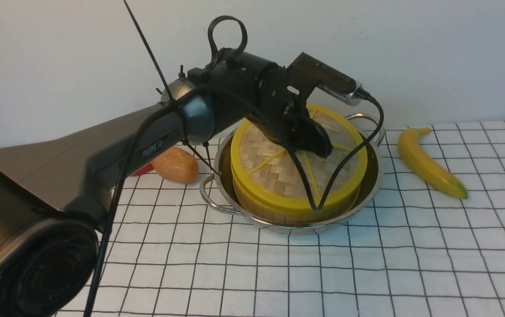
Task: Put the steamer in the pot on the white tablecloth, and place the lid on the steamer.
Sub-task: 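Place the yellow bamboo steamer lid onto the steamer in the pot with the left gripper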
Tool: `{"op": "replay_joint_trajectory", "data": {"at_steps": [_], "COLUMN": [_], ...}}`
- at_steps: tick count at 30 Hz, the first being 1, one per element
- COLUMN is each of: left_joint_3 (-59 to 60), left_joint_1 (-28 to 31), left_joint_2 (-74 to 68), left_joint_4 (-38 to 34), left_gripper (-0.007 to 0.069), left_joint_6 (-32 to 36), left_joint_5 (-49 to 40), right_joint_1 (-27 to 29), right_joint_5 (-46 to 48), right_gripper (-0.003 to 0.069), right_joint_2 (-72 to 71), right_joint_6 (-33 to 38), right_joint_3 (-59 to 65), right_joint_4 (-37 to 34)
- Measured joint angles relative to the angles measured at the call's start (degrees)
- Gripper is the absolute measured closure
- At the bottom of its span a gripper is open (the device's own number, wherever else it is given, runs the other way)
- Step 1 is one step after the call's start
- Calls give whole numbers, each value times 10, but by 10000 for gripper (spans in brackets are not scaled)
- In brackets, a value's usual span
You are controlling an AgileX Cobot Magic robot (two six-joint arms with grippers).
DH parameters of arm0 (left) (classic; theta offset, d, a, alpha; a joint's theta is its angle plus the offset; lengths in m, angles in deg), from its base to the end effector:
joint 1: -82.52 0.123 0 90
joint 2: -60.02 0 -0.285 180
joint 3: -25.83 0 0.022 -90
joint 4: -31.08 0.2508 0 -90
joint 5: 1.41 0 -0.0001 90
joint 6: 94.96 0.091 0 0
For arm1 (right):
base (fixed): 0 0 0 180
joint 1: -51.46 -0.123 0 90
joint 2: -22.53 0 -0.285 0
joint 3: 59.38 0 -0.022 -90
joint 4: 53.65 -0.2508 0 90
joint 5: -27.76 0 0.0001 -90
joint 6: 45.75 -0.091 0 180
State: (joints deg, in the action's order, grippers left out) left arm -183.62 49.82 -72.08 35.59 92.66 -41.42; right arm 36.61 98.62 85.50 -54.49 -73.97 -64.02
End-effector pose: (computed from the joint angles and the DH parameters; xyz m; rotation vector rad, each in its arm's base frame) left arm 0.4197 -0.2640 0.2288 0.9082 2.3177 -0.0963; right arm 0.1137 0.0462 0.5164 -0.1550 2.0955 0.4639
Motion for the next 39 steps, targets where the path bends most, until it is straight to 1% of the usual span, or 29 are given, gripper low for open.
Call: {"op": "replay_joint_trajectory", "data": {"at_steps": [8, 17, 36, 39], "left_joint_3": [0, 0, -4, -4], "left_joint_1": [0, -1, -1, -1], "left_joint_2": [0, -2, -9, -8], "left_joint_4": [2, 24, 31, 32], "left_gripper": [519, 519, 519, 495], "left_joint_6": [-3, -39, -40, -38], "left_joint_5": [0, -1, -6, -7], "right_joint_1": [0, 0, 0, 0], "right_joint_5": [0, 0, 0, 0], "right_gripper": [220, 220, 220, 220], "right_joint_2": [0, 0, 0, 0], "right_joint_6": [0, 1, 1, 1], "right_joint_3": [0, 0, 0, 0], "right_joint_4": [0, 0, 0, 0]}}
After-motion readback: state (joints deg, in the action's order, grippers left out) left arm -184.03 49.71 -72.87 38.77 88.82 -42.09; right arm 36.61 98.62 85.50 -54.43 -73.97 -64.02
